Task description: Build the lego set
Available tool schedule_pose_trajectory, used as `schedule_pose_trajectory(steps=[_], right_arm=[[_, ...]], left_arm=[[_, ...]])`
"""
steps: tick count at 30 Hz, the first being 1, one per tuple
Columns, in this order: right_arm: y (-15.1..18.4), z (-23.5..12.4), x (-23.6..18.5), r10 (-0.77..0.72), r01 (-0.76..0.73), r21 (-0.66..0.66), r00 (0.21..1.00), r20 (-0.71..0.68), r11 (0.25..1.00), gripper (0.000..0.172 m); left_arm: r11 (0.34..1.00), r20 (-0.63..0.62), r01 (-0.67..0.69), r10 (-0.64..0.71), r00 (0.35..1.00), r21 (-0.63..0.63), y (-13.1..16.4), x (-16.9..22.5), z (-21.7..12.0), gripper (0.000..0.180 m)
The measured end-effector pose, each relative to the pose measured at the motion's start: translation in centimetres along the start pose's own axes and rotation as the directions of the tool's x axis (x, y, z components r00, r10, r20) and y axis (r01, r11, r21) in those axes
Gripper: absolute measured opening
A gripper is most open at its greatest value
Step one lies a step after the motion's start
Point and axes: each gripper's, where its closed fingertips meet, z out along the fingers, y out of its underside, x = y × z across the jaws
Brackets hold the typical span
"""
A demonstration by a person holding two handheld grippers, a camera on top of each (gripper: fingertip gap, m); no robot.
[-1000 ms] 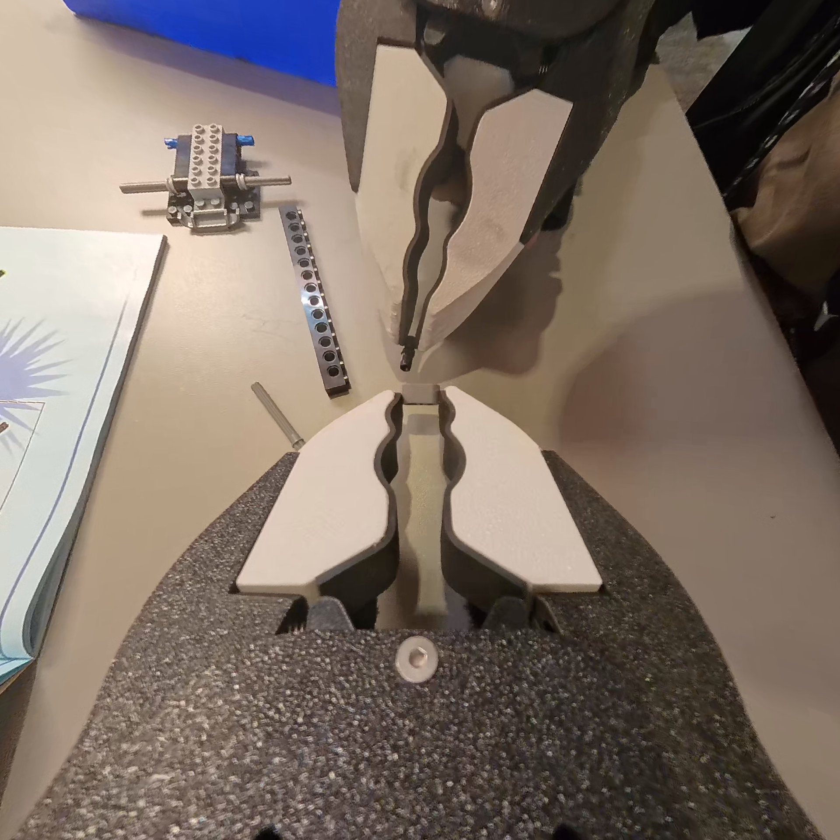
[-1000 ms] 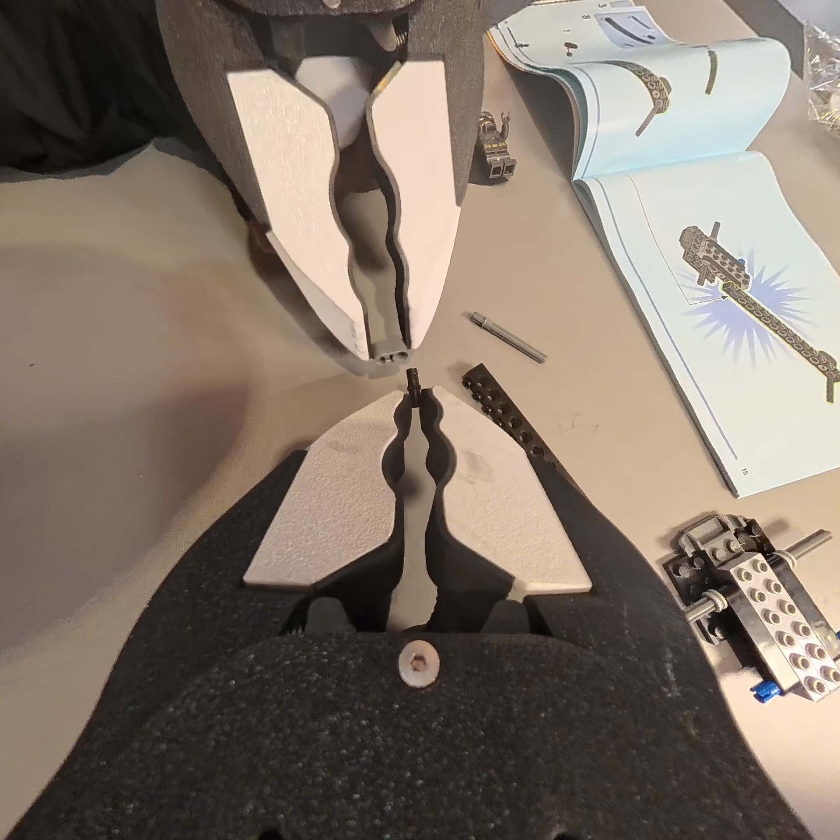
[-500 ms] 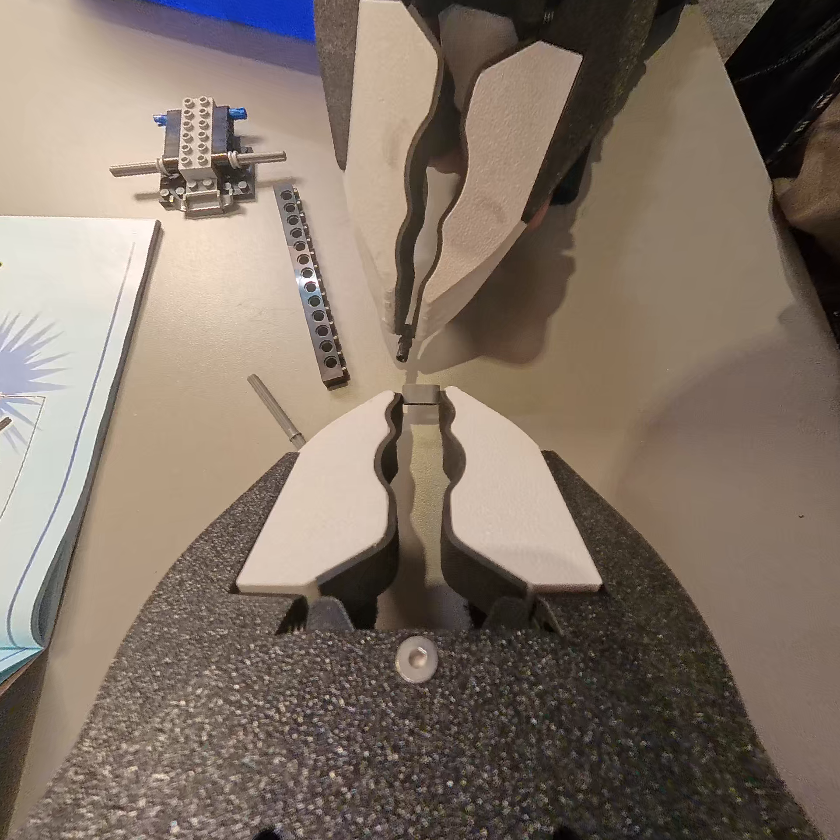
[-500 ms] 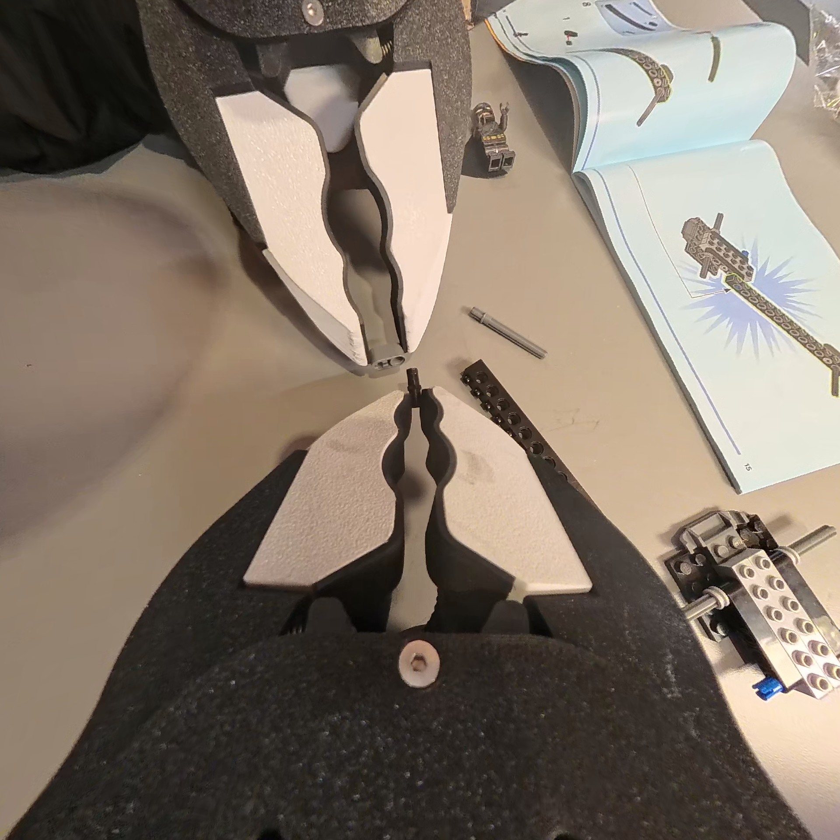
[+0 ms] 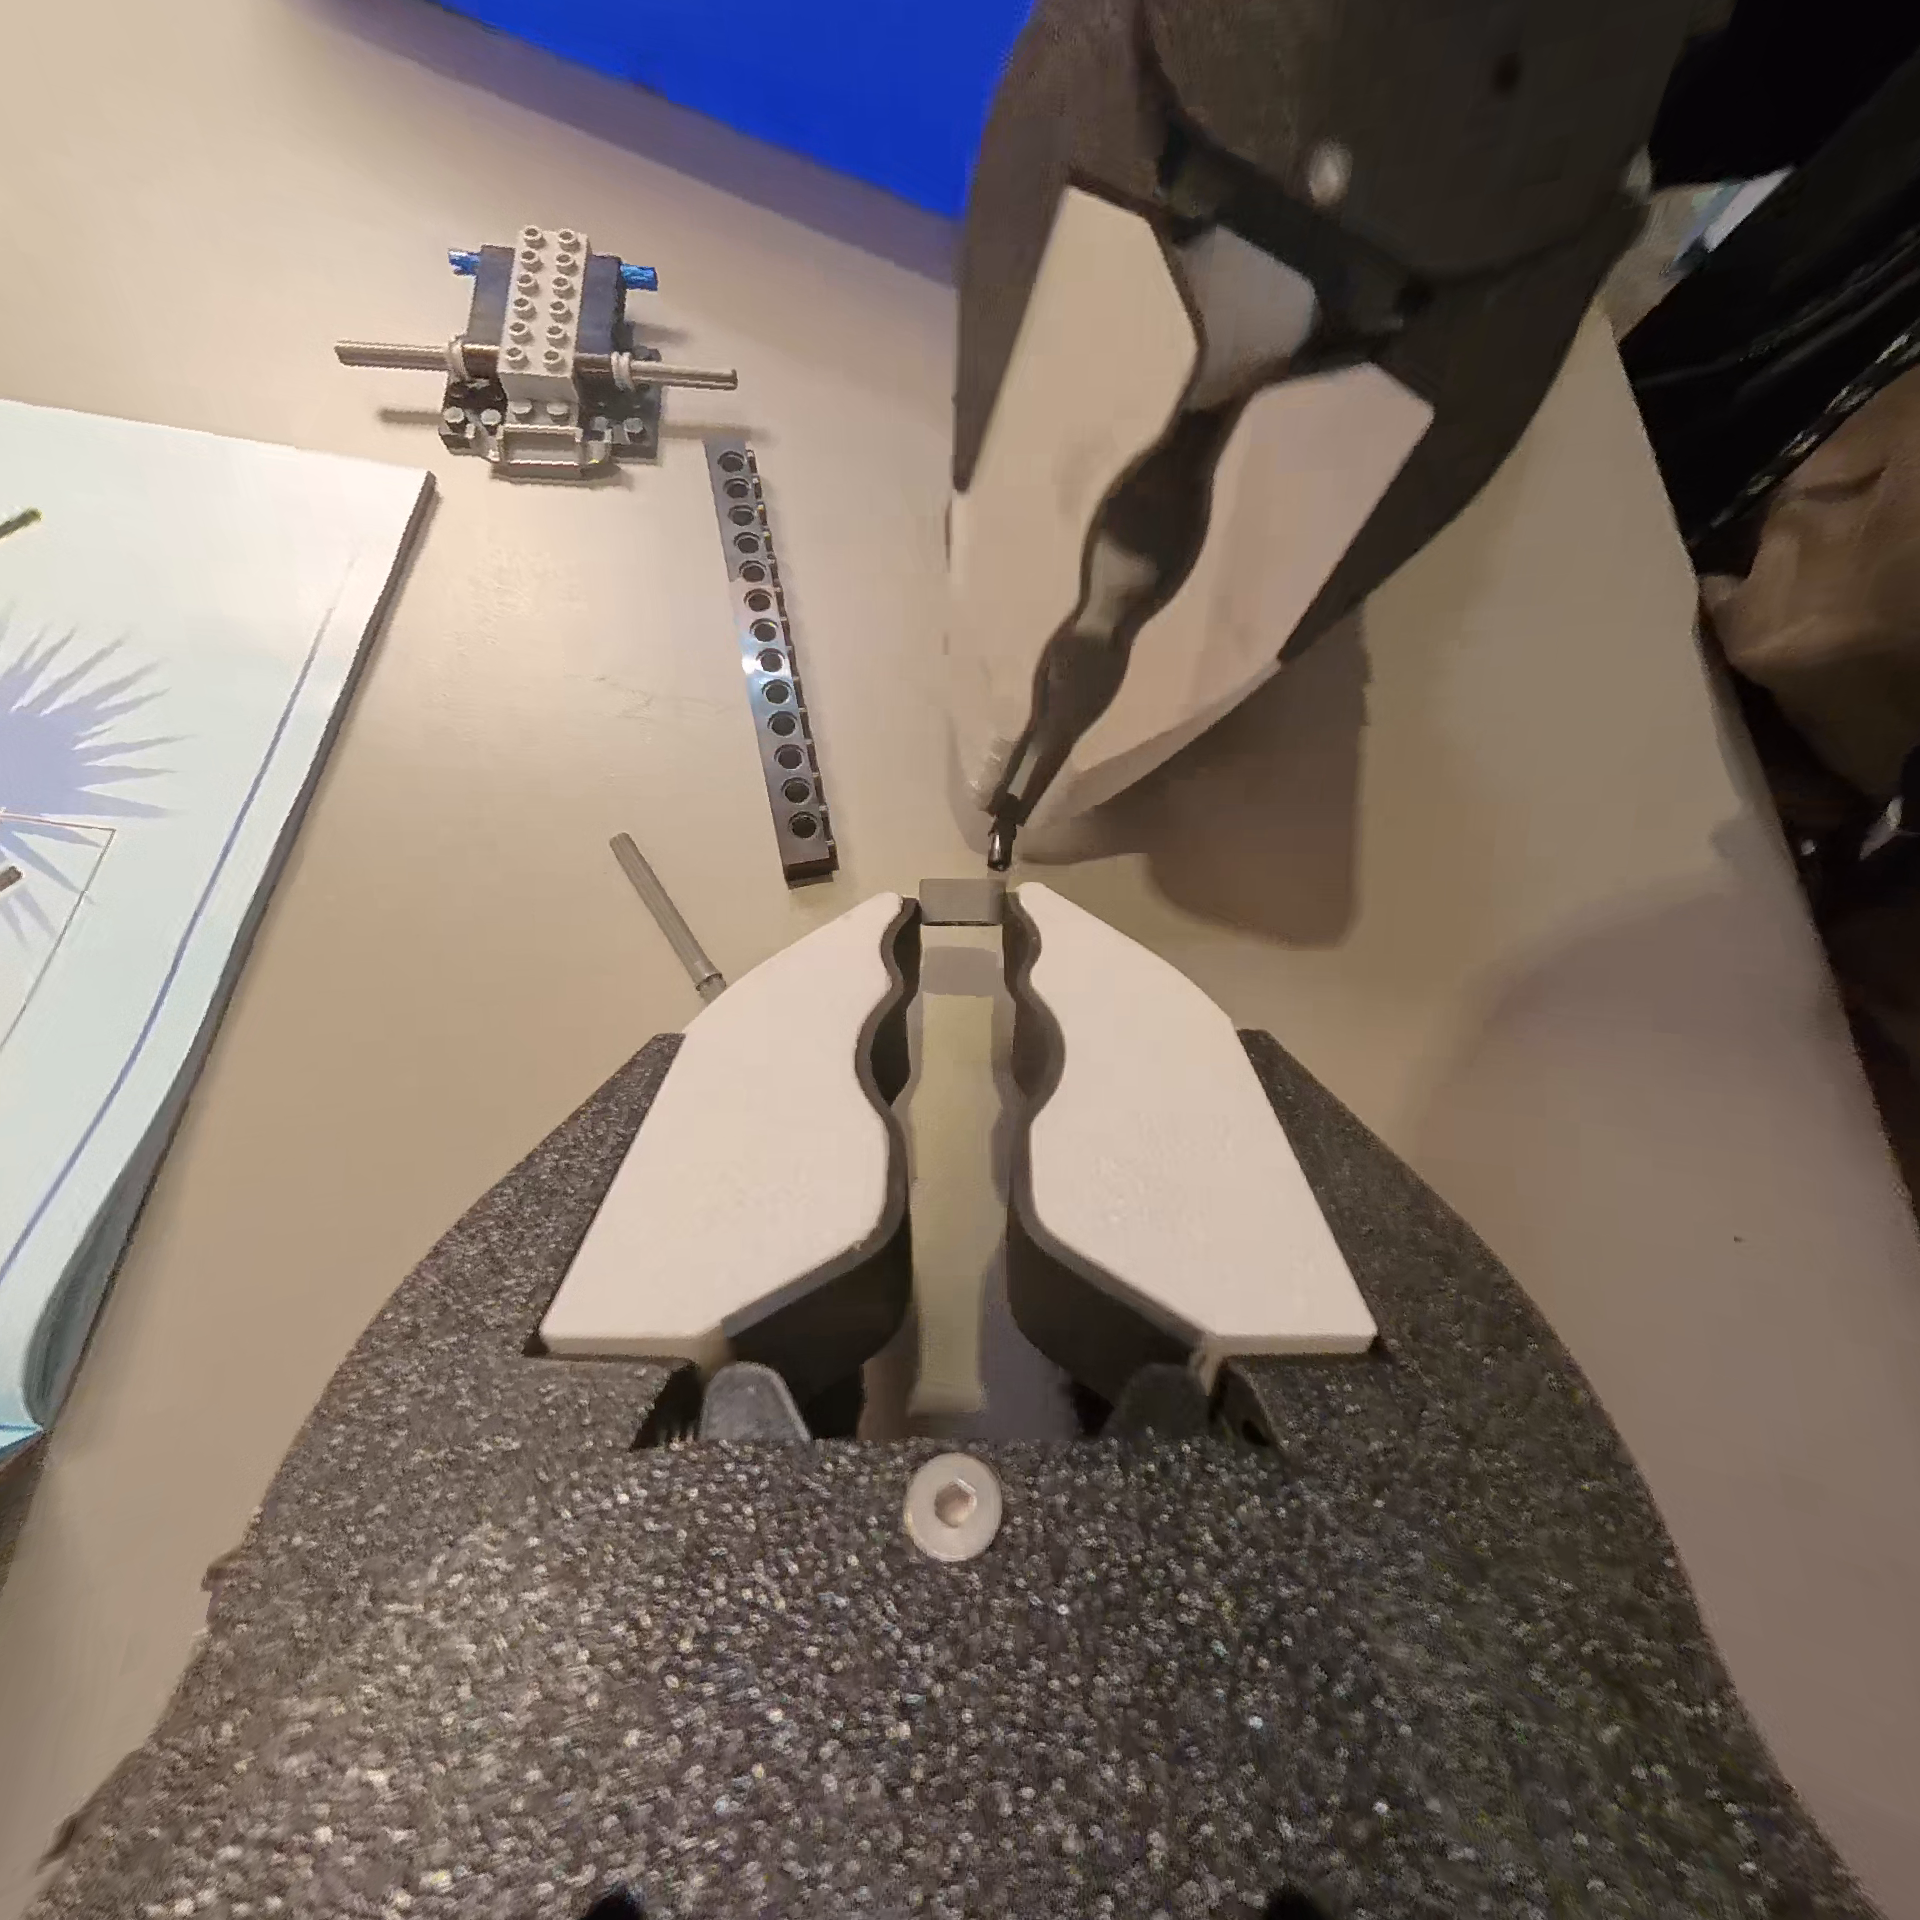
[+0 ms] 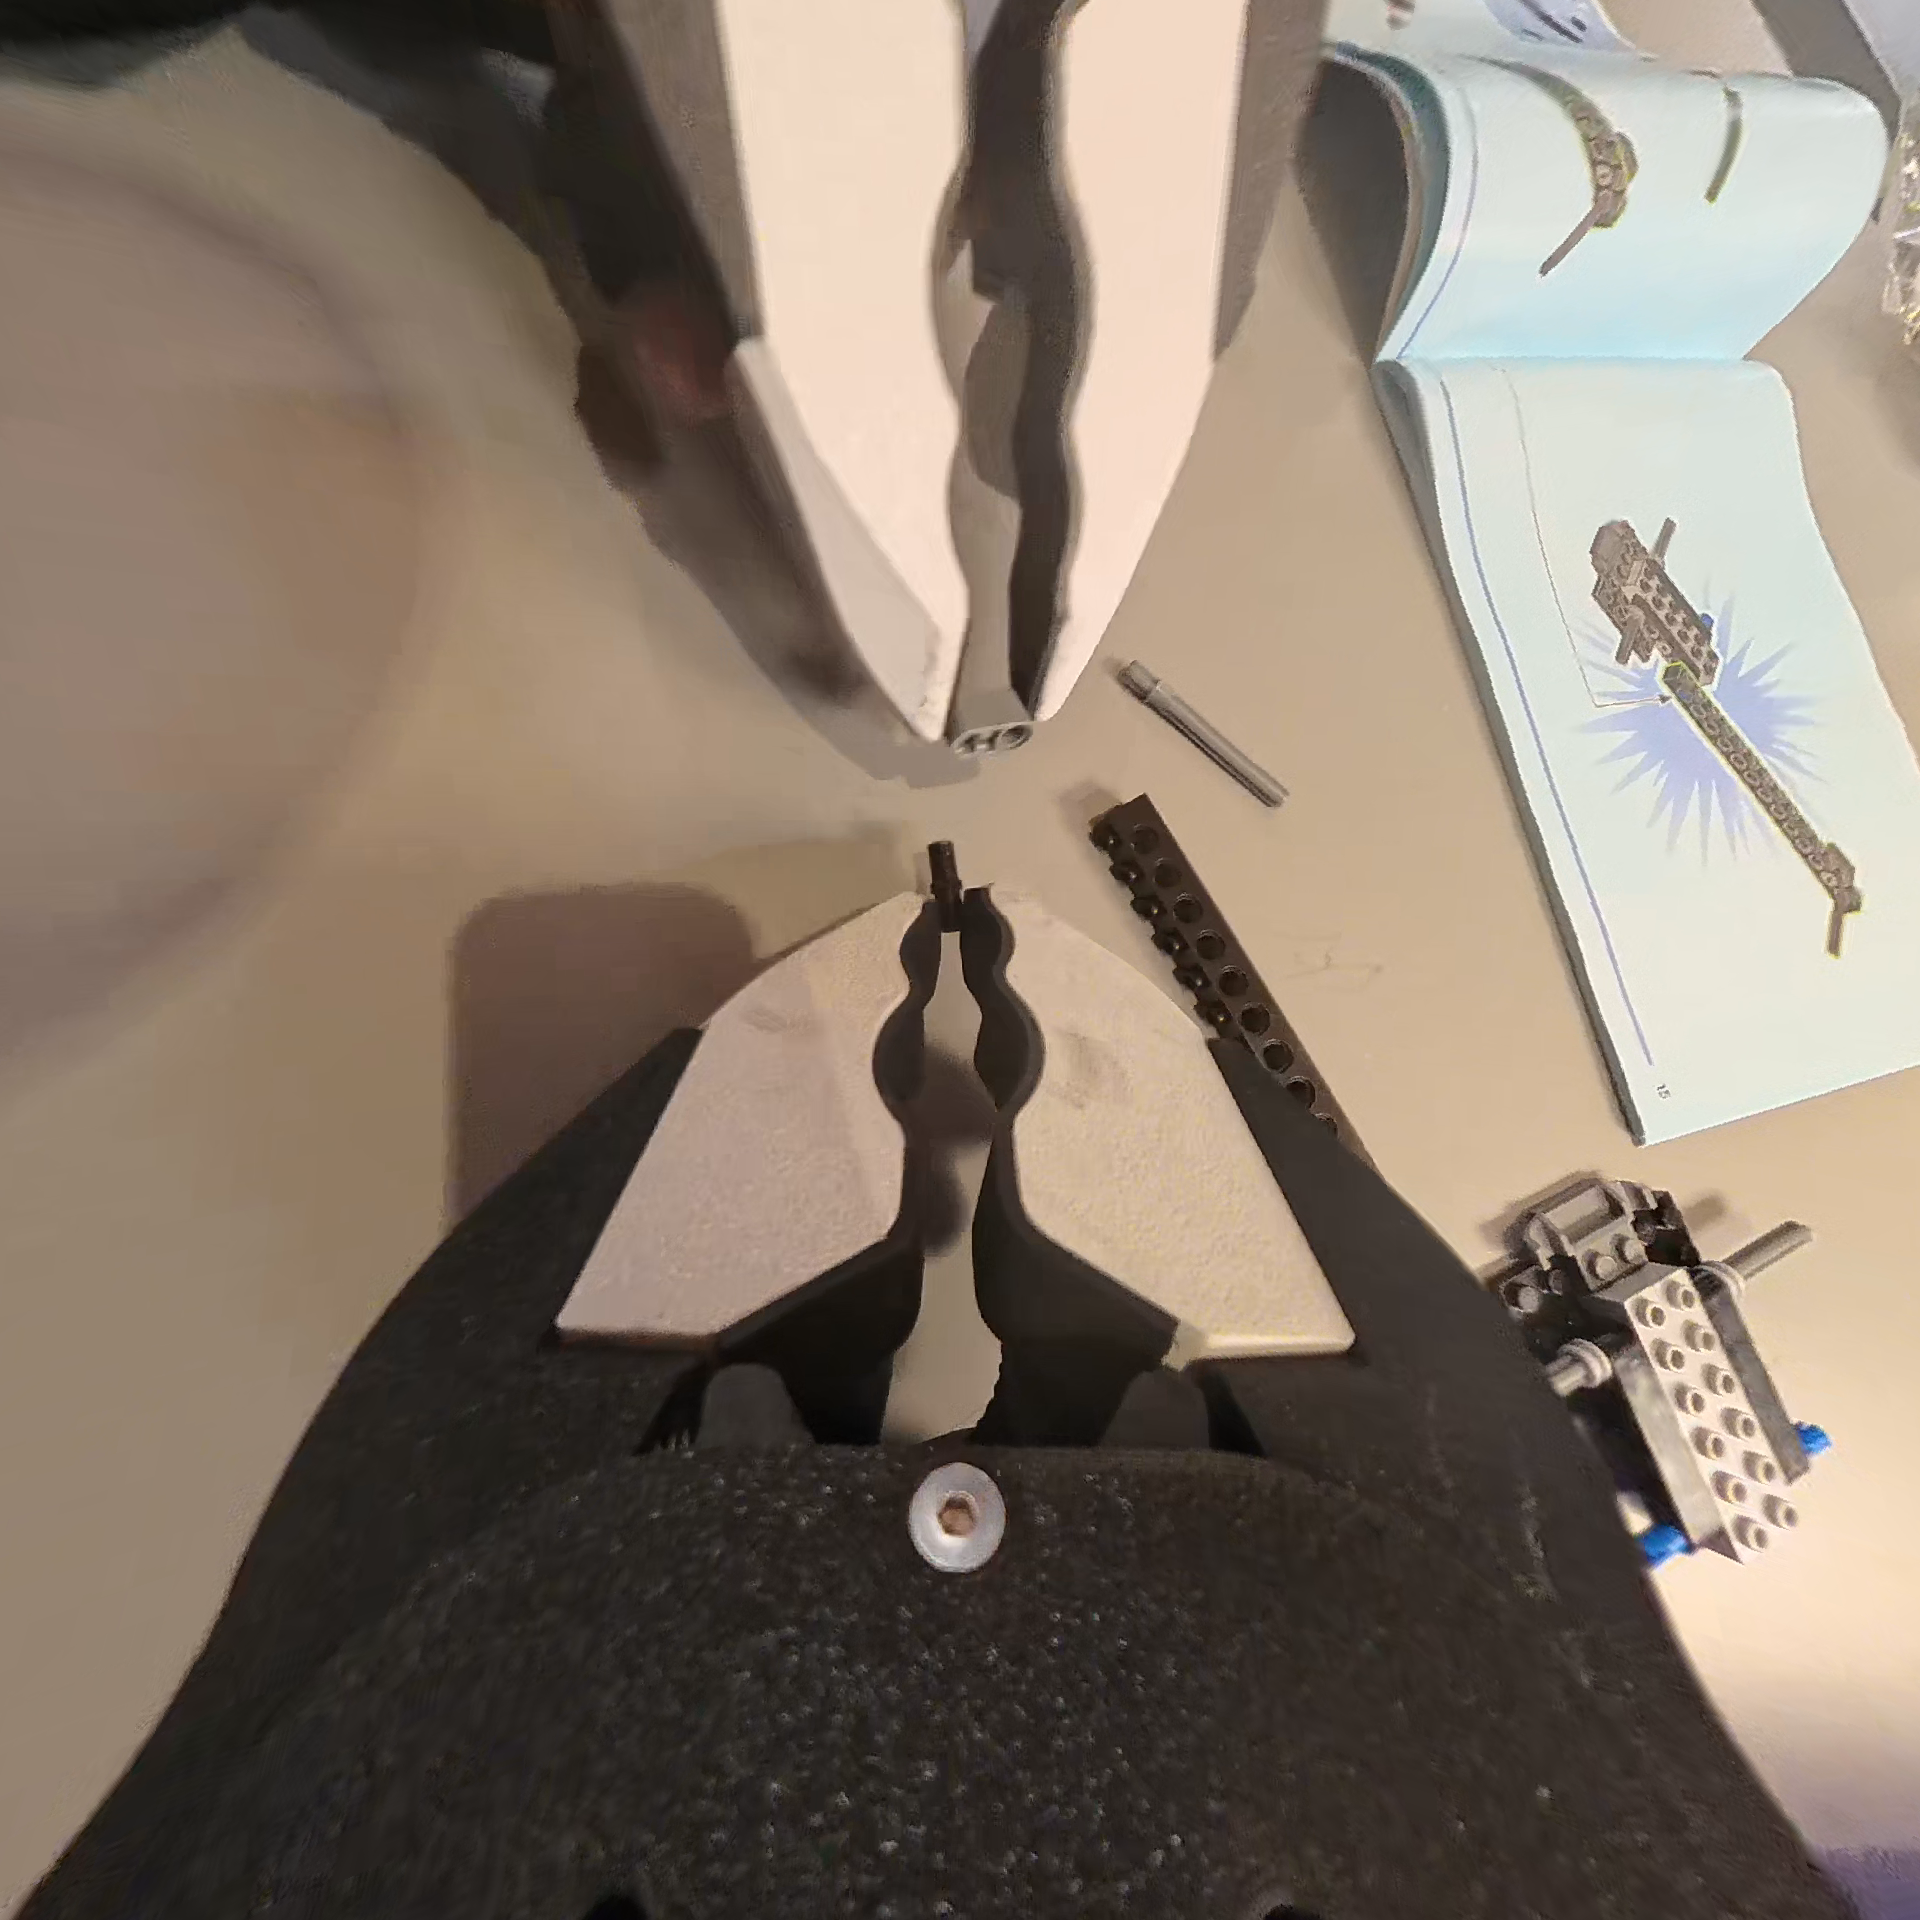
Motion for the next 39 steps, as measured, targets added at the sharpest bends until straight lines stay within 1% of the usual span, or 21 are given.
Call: schedule_pose_trajectory(steps=[2, 5, 8, 13, 17, 21, 24, 27, 30, 34, 37, 39], right_arm=[[0.1, 0.1, -0.2, -0.05, 0.05, -0.01, 0.998, -0.025, 0.999, 0.005], [0.0, 0.0, -0.2, -0.063, 0.062, -0.006, 0.997, -0.039, 0.998, 0.005], [0.0, 0.0, -0.2, -0.057, 0.057, -0.003, 0.998, -0.029, 0.998, 0.011], [-0.7, -0.3, 0.1, -0.112, 0.116, 0.05, 0.991, -0.07, 0.992, 0.014], [-2.2, -0.8, 0.2, -0.149, 0.164, 0.143, 0.983, -0.106, 0.976, 0.015], [-3.6, -1.5, 0.1, -0.194, 0.223, 0.243, 0.971, -0.139, 0.944, 0.015], [-4.0, -1.8, 0.0, -0.25, 0.293, 0.264, 0.951, -0.185, 0.919, 0.015], [-3.2, -1.2, 0.4, -0.287, 0.333, 0.199, 0.931, -0.225, 0.922, 0.015], [-2.1, -0.7, 1.0, -0.275, 0.309, 0.118, 0.932, -0.237, 0.944, 0.015], [-0.9, -0.6, 0.9, -0.18, 0.192, 0.061, 0.97, -0.164, 0.979, 0.015], [-0.2, -0.6, 0.7, -0.114, 0.118, 0.034, 0.988, -0.106, 0.992, 0.015], [0.2, -0.5, 0.7, -0.098, 0.099, 0.009, 0.991, -0.089, 0.995, 0.015]], left_arm=[[0.998, -0.024, 0.063, -0.062, 0.998, 0.017, -0.2, 0.0, -0.1, 0.015], [0.99, -0.064, 0.139, -0.137, 0.988, 0.032, -0.3, 0.0, -0.3, 0.015], [0.981, -0.097, 0.188, -0.183, 0.978, 0.045, -0.5, 0.0, -0.5, 0.015], [0.962, -0.163, 0.266, -0.253, 0.954, 0.059, -0.8, 0.3, -0.7, 0.015], [0.951, -0.209, 0.296, -0.272, 0.939, 0.093, -1.2, 0.4, -1.1, 0.015], [0.942, -0.276, 0.315, -0.275, 0.921, 0.112, -1.8, 1.1, -1.3, 0.015], [0.945, -0.288, 0.308, -0.267, 0.92, 0.108, -1.9, 1.5, -1.2, 0.015], [0.948, -0.273, 0.303, -0.268, 0.924, 0.095, -1.7, 1.5, -1.1, 0.015], [0.959, -0.223, 0.275, -0.254, 0.941, 0.067, -1.2, 1.2, -0.8, 0.015], [0.985, -0.101, 0.172, -0.173, 0.98, -0.013, 0.1, 0.5, -0.3, 0.015], [0.993, -0.067, 0.115, -0.117, 0.991, -0.038, 0.3, 0.7, 0.0, 0.015], [0.994, -0.05, 0.089, -0.092, 0.995, -0.06, 0.6, 0.6, 0.3, 0.015]])
